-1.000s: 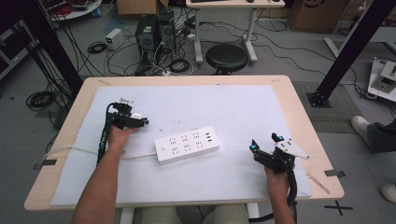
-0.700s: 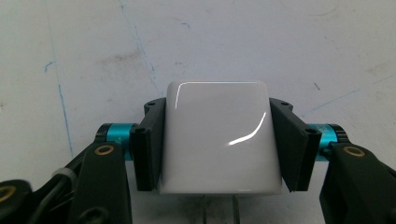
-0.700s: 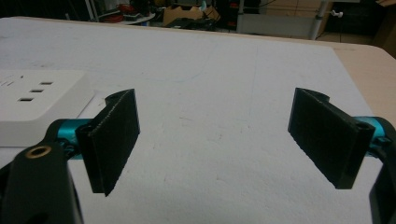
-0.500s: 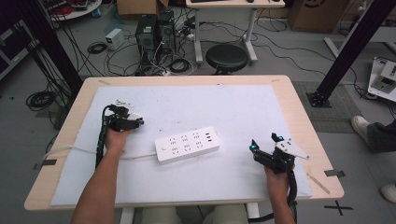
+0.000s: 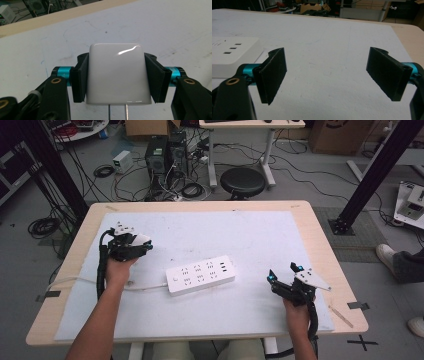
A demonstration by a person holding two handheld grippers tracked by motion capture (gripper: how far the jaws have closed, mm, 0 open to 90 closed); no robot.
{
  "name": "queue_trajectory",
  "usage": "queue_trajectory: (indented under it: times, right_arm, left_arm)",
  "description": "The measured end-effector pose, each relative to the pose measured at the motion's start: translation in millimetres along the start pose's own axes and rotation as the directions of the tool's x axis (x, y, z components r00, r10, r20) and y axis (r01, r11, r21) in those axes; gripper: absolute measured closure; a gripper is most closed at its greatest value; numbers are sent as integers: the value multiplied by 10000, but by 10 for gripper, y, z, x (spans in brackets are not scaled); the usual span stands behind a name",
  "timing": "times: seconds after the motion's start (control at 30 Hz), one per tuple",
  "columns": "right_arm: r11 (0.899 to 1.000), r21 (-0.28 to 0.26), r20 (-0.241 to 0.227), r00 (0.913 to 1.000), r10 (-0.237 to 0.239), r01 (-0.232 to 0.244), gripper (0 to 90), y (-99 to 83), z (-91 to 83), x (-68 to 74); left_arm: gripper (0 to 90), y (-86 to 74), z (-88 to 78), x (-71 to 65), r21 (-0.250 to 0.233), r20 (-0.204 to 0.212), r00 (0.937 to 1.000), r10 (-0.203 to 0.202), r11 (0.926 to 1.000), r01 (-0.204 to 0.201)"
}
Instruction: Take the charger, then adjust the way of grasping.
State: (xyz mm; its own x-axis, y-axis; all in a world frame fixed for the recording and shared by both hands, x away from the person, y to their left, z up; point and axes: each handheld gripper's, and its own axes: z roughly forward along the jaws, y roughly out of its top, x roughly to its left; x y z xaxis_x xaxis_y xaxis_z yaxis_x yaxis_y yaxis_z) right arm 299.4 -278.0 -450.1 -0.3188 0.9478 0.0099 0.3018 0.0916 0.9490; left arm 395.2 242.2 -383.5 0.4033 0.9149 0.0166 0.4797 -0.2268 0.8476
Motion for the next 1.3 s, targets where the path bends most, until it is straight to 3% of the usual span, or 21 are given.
queue_trajectory:
  times: [0.47,0.53,0.93,1.13,1.3]
  right_arm:
    - [10000,-10,-2,10000,31,-31,170,-1,-3,2]
    - [10000,-38,23,10000,-19,19,170,-2,-3,1]
    - [10000,-30,-21,10000,-60,60,170,-1,0,0]
    - [9999,-81,-25,9999,-129,129,171,-3,-2,3]
    - [9998,-117,7,9999,-133,133,170,-6,-8,11]
  left_arm:
    - [425,44,-303,-163,-452,122,9999,89,9989,-83]
    - [425,50,-347,-197,-536,238,9994,252,9983,-238]
    - [425,43,-412,-257,-733,422,9985,335,9968,-303]
    - [425,46,-424,-286,-800,464,9976,511,9957,-473]
    - [425,55,-464,-389,-864,651,9949,769,9937,-712]
